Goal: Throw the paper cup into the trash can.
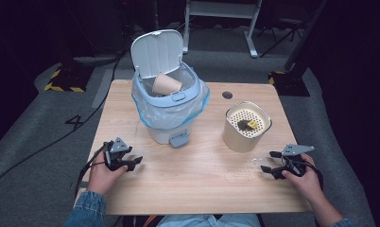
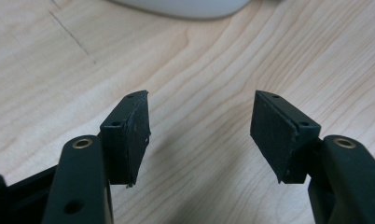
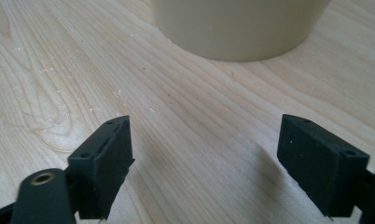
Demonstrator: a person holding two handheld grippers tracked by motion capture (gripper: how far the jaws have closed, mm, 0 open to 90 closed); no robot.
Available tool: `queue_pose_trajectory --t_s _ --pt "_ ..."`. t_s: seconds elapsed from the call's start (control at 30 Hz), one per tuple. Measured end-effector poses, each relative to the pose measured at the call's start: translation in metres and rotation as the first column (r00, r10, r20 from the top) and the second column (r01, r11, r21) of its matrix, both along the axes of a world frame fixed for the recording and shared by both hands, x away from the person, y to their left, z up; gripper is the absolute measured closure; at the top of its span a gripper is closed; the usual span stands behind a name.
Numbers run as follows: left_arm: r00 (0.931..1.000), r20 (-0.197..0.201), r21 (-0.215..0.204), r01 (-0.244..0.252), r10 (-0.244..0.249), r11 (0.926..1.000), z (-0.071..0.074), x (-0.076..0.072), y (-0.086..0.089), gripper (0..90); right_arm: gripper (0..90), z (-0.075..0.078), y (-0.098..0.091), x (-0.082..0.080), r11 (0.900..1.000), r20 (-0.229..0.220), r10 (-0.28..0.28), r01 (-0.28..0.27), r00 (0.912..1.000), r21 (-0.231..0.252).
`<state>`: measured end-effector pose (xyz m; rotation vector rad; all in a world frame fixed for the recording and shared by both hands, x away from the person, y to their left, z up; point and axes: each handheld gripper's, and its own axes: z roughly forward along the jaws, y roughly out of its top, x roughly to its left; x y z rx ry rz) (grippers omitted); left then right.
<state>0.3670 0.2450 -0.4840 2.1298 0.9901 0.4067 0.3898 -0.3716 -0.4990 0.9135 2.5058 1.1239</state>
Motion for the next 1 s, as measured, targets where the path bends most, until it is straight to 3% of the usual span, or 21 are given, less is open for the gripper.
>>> queue_pose_trajectory --t_s 0.23,0.3,0.57,1.0 --pt "0.9998 0.018 -0.063 -0.009 0.010 0.9980 0.023 0.000 0.002 37.6 14.8 -0.005 0.002 -0.001 0.9996 0.026 0.000 0.001 0.9997 -0.029" --pt "0.9995 0.032 -0.061 -0.003 0.005 0.9981 0.030 0.000 0.004 37.5 14.7 -0.005 0.002 -0.001 0.9996 0.026 -0.001 0.002 0.9997 -0.029" --pt "0.9987 0.051 -0.118 0.001 0.005 0.9930 0.060 0.004 0.006 37.8 14.7 -0.005 0.002 -0.001 0.9996 0.027 -0.001 0.002 0.9996 -0.028" --pt "0.9933 0.113 -0.151 -0.007 0.024 0.9885 0.119 0.019 0.007 39.0 15.5 -0.005 0.000 -0.006 0.9997 0.025 -0.007 0.008 0.9997 -0.023"
